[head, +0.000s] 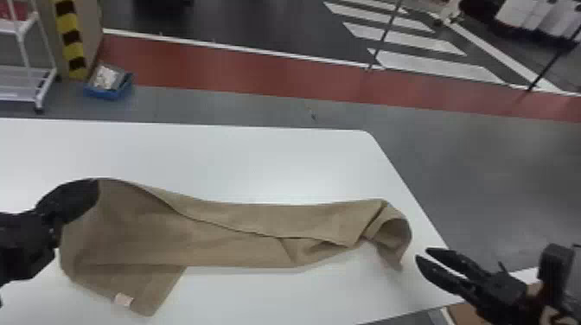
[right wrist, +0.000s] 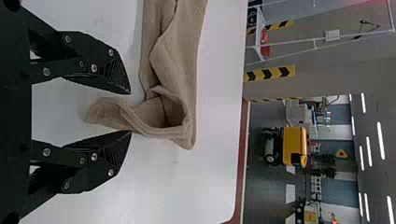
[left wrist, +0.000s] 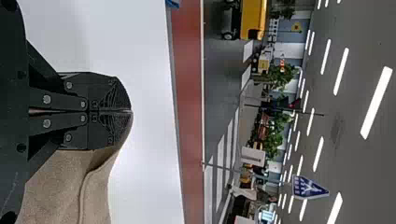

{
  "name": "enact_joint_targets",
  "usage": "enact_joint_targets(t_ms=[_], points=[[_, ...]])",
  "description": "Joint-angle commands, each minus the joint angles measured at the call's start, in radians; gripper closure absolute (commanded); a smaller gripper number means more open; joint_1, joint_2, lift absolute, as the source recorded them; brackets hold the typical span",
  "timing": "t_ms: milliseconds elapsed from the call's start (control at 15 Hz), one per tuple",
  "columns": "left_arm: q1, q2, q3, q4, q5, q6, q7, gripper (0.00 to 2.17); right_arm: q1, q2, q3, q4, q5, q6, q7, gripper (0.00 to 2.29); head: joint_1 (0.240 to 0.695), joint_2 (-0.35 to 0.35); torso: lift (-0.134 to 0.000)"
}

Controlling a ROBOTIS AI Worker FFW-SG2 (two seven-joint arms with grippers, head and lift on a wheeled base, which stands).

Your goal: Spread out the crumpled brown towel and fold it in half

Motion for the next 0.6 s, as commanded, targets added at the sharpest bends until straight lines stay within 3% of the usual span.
enact_joint_targets(t_ms=[0, 267, 533], points=[[0.001, 0.001, 0.001, 0.005, 0.001, 0.000, -0.001, 2.06, 0.019, 0.021, 0.038, 0.008, 0.057, -0.077, -0.009, 0.70, 0.695, -0.350, -0.120], [-0.001, 0.001, -0.001, 0.019, 0.002, -0.003, -0.003, 2.06, 0.005, 0.027, 0.106, 0.077, 0.137, -0.184, -0.074, 0.70, 0.695, -0.350, -0.120], [0.005, 0.003, 0.004, 0.017, 0.002, -0.003, -0.004, 2.06, -0.033, 0.019, 0.129, 0.132, 0.166, -0.190, -0.090, 0.70, 0.695, -0.350, -0.120]])
